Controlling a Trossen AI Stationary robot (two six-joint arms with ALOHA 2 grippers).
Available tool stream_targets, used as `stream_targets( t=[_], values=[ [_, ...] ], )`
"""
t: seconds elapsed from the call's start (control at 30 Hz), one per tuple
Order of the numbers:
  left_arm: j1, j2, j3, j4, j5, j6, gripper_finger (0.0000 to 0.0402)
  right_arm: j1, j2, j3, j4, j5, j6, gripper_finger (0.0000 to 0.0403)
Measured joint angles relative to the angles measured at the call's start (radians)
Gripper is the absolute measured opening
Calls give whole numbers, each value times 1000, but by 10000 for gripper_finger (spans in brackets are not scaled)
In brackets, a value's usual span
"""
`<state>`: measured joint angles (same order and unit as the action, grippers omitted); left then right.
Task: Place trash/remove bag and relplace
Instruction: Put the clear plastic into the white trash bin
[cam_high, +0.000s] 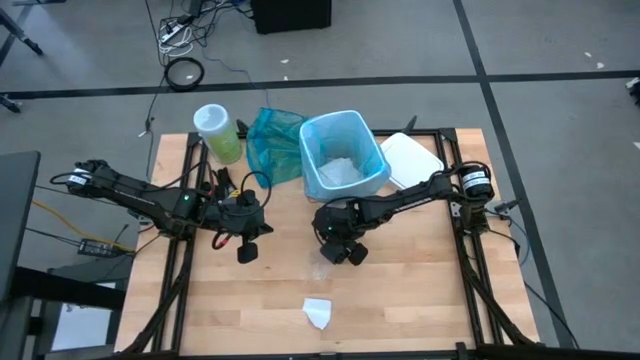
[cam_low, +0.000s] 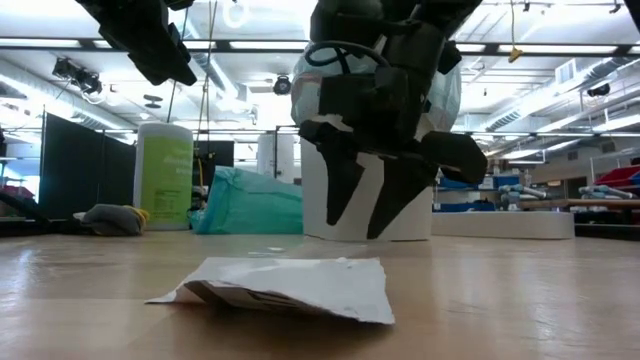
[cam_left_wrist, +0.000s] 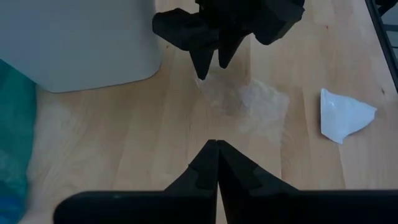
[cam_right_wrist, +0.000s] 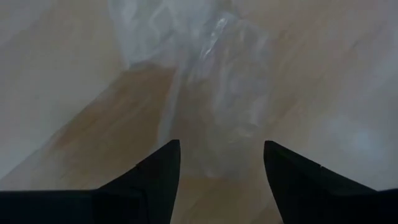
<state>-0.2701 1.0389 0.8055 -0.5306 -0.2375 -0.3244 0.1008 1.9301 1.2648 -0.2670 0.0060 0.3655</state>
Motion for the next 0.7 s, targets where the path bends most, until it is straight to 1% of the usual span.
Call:
stream_targets(
  t=[0.2,0.33,0.4,0.47,0.53,0.57,0.7],
  values=[
    [0,0,0,2,0,0,14,2,23,1,18,0,-22,215],
    [0,0,0,3,0,1,14,6,44,2,38,-33,-1,215],
    [0,0,0,5,-1,0,14,9,44,2,38,-26,7,213],
    [0,1,0,4,-1,0,14,10,43,2,30,-3,9,202],
    [0,0,0,4,-1,0,14,10,43,2,12,-3,19,172],
    [0,0,0,7,-1,1,14,9,44,2,3,-6,34,151],
    [0,0,0,9,-2,2,14,8,46,2,-40,-34,53,49]
  ],
)
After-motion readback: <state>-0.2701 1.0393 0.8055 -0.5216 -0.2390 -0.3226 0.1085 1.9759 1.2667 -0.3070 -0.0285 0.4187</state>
